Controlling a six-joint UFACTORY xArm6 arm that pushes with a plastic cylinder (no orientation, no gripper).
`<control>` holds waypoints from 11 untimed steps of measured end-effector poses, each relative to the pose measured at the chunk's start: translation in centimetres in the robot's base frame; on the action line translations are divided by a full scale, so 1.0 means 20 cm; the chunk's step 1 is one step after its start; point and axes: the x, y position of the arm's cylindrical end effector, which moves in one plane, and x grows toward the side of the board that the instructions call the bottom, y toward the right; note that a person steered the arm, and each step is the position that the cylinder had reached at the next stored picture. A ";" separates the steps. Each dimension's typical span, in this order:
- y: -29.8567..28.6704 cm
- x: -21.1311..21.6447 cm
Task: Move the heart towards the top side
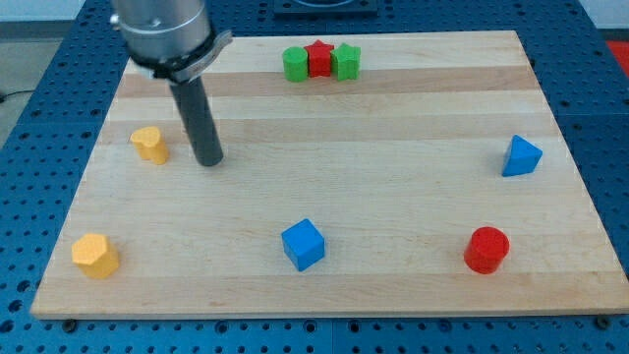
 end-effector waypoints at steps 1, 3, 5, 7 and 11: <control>-0.15 0.04; -0.44 -0.03; -0.38 -0.11; -0.26 -0.22; -0.21 -0.60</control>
